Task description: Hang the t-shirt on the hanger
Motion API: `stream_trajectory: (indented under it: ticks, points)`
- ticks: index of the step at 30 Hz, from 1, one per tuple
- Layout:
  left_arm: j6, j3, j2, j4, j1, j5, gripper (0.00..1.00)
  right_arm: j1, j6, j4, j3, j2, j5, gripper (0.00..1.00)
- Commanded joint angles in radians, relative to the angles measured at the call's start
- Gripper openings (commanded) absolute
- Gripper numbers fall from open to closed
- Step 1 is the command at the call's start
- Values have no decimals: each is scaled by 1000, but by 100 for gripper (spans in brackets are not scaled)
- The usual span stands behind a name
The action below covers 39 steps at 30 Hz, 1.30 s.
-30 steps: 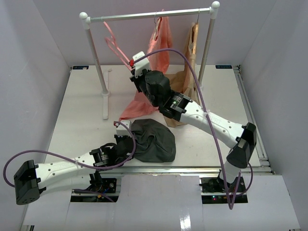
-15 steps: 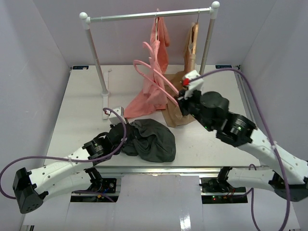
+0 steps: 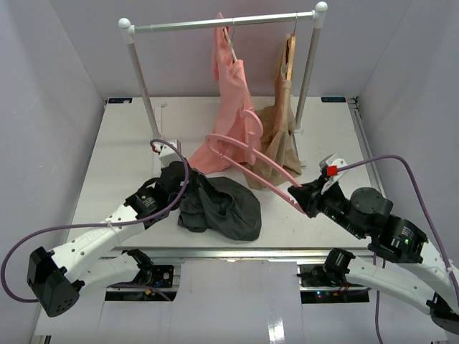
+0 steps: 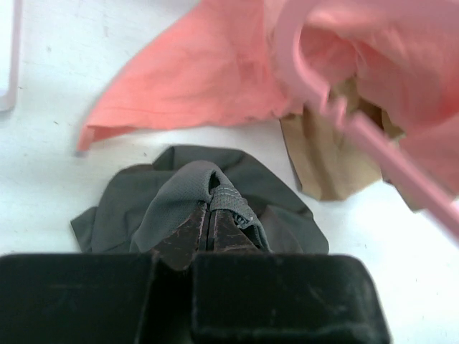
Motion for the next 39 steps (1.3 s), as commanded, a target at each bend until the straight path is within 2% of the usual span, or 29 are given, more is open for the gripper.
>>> stream_trajectory:
  ticks: [1, 14, 20, 39]
  points:
    - [17, 54, 25, -3, 63, 48, 0, 0, 46, 11, -16, -75, -92, 8]
    - [34, 140, 107, -19, 137, 81, 0, 0, 66, -132, -55, -178, -145, 8]
    - [39, 143, 122, -19, 149, 83, 0, 0, 82, -129, -87, -235, -190, 8]
    - [63, 136, 124, -20, 157, 100, 0, 0, 43, -196, 14, -184, -171, 8]
